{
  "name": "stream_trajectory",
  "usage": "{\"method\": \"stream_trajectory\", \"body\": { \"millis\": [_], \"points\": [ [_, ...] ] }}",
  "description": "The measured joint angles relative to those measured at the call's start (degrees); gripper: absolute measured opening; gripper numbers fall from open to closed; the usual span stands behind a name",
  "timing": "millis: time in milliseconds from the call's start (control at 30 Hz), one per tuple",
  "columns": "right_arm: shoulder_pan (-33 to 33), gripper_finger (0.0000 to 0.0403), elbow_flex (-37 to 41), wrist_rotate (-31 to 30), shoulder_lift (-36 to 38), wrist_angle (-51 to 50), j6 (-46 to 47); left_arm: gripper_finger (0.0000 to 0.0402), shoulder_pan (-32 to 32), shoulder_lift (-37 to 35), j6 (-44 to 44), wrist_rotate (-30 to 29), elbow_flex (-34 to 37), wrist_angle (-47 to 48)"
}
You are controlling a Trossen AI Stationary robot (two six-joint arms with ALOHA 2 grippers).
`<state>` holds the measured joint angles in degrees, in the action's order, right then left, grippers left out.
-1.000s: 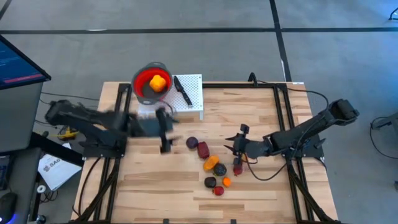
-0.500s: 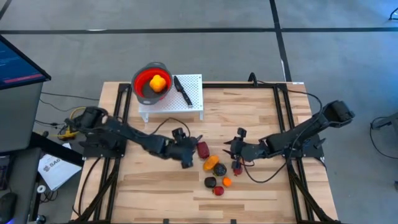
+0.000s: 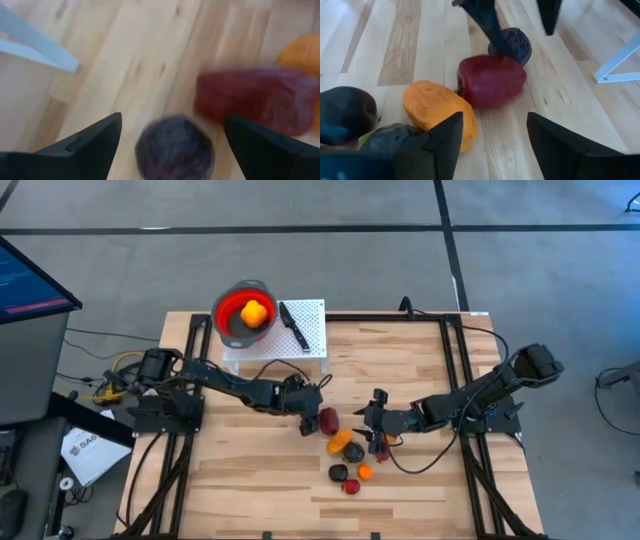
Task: Pick & Place Fruit
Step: Put the top purple plum into the red strainer bowl on the shelf
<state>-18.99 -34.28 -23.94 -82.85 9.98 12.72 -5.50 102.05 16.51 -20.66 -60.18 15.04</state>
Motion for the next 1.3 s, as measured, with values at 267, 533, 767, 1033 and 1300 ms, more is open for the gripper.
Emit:
{"method": "stream_trajectory", "body": {
  "millis": [267, 533, 767, 1033, 1300],
  "points": [
    [-0.1, 0.0239, 0.0, 0.02, 0.02, 1.21, -1.26, 0.0316, -0.55, 2.04, 0.09, -0.1, 0.11, -0.64],
    [-0.1, 0.024, 0.0, 0.02, 0.02, 2.55, -2.73, 0.0286, -0.6, 1.7, 0.84, 0.97, 3.73, -2.17],
    [-0.1, 0.024, 0.0, 0.15, 0.02, 5.43, -4.32, 0.0239, -1.51, 1.78, 1.76, 1.05, 4.04, -4.02],
    [-0.1, 0.024, -0.02, 0.17, 0.04, 7.86, -5.84, 0.0216, -5.34, -4.98, 2.37, 2.98, 4.11, -2.65],
    [-0.1, 0.024, -0.02, 0.17, 0.07, 11.23, -8.79, 0.0222, -12.22, -26.42, 3.92, -4.97, 3.88, -5.16]
  ]
}}
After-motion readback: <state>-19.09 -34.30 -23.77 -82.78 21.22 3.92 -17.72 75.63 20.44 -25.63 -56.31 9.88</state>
